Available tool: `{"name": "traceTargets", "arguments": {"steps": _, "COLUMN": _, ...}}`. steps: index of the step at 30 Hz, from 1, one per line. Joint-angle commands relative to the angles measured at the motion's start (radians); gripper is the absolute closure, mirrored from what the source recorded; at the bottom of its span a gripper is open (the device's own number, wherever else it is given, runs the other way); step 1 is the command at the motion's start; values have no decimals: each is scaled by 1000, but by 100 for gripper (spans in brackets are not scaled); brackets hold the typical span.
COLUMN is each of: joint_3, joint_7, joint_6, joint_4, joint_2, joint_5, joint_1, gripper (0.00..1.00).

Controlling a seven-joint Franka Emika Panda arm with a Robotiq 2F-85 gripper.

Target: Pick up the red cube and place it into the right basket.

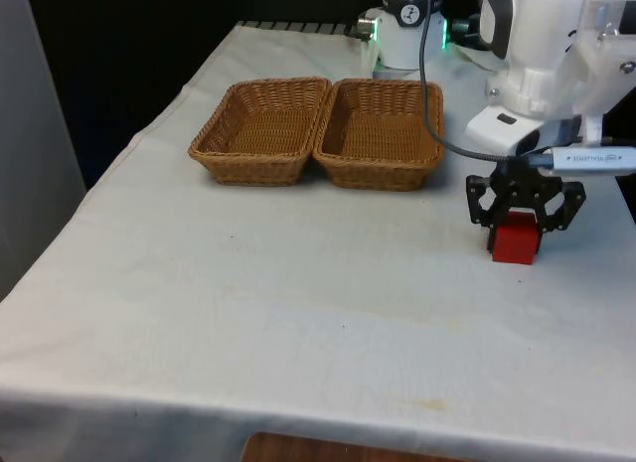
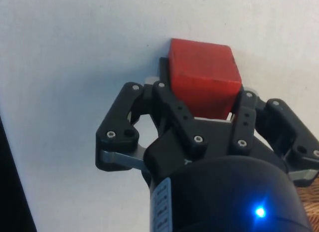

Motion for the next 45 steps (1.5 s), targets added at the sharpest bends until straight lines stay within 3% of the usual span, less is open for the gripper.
{"name": "traceTargets", "arguments": {"steps": 1, "joint_3": 5, "joint_7": -3, "joint_6": 6, "joint_4": 4, "joint_2": 4, "joint_5": 7, "joint_1": -4, "gripper": 100}}
{"name": "traceTargets", "arguments": {"steps": 8, "joint_3": 0, "joint_7": 0, "joint_6": 0, "joint_4": 0, "joint_2": 1, "joint_5": 0, "joint_1": 0, "gripper": 98}}
{"name": "traceTargets", "arguments": {"steps": 9, "joint_3": 5, "joint_7": -2, "joint_6": 6, "joint_4": 4, "joint_2": 5, "joint_5": 7, "joint_1": -4, "gripper": 98}}
{"name": "traceTargets", "arguments": {"steps": 16, "joint_3": 5, "joint_7": 19, "joint_6": -32, "joint_4": -14, "joint_2": -51, "joint_5": -3, "joint_1": 15, "gripper": 98}}
{"name": "traceTargets", "arguments": {"steps": 17, "joint_3": 6, "joint_7": 13, "joint_6": -25, "joint_4": -3, "joint_2": -35, "joint_5": -1, "joint_1": 10, "gripper": 98}}
{"name": "traceTargets", "arguments": {"steps": 19, "joint_3": 5, "joint_7": 26, "joint_6": -50, "joint_4": -19, "joint_2": -74, "joint_5": -4, "joint_1": 22, "gripper": 98}}
{"name": "traceTargets", "arguments": {"steps": 22, "joint_3": 5, "joint_7": 30, "joint_6": -65, "joint_4": -28, "joint_2": -98, "joint_5": -6, "joint_1": 28, "gripper": 98}}
{"name": "traceTargets", "arguments": {"steps": 25, "joint_3": 4, "joint_7": 33, "joint_6": -84, "joint_4": -45, "joint_2": -132, "joint_5": -7, "joint_1": 32, "gripper": 98}}
{"name": "traceTargets", "arguments": {"steps": 26, "joint_3": 7, "joint_7": 28, "joint_6": -82, "joint_4": -33, "joint_2": -116, "joint_5": -4, "joint_1": 29, "gripper": 98}}
{"name": "traceTargets", "arguments": {"steps": 32, "joint_3": 4, "joint_7": 34, "joint_6": -105, "joint_4": -101, "joint_2": -207, "joint_5": -9, "joint_1": 38, "gripper": 98}}
{"name": "traceTargets", "arguments": {"steps": 35, "joint_3": 7, "joint_7": 28, "joint_6": -110, "joint_4": -111, "joint_2": -218, "joint_5": -5, "joint_1": 34, "gripper": 98}}
{"name": "traceTargets", "arguments": {"steps": 37, "joint_3": 3, "joint_7": 32, "joint_6": -114, "joint_4": -143, "joint_2": -254, "joint_5": -12, "joint_1": 38, "gripper": 98}}
{"name": "traceTargets", "arguments": {"steps": 45, "joint_3": -3, "joint_7": 28, "joint_6": -116, "joint_4": -241, "joint_2": -359, "joint_5": -30, "joint_1": 33, "gripper": 98}}
